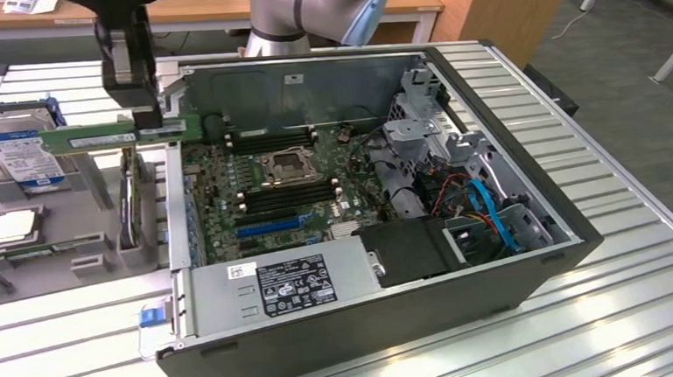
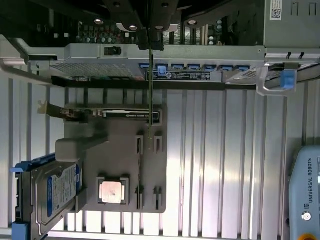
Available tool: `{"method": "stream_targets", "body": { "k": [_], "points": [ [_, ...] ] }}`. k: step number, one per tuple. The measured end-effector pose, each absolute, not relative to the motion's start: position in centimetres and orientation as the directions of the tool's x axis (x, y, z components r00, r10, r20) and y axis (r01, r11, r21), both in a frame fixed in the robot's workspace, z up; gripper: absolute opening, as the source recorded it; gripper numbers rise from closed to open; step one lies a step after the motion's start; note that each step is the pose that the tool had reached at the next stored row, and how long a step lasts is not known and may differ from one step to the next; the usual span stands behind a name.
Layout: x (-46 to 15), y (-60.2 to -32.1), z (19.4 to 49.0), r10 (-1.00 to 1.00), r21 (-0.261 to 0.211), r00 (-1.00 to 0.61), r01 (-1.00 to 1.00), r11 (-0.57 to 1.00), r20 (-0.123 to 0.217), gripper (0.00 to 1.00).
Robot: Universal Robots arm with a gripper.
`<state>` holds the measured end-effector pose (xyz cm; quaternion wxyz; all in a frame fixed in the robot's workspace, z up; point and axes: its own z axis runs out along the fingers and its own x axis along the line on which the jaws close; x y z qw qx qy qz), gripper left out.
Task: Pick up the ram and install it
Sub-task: 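Pick up the ram and move it above insertion slot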
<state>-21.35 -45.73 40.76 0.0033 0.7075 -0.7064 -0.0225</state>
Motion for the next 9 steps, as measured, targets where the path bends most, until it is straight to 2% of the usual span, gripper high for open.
{"method": "stream_targets", "body": {
  "k": [9],
  "points": [
    [-19.2, -45.7, 40.8, -1.000, 0.037, 0.001, -0.999, -0.002, -0.027, 0.12]
  ]
}}
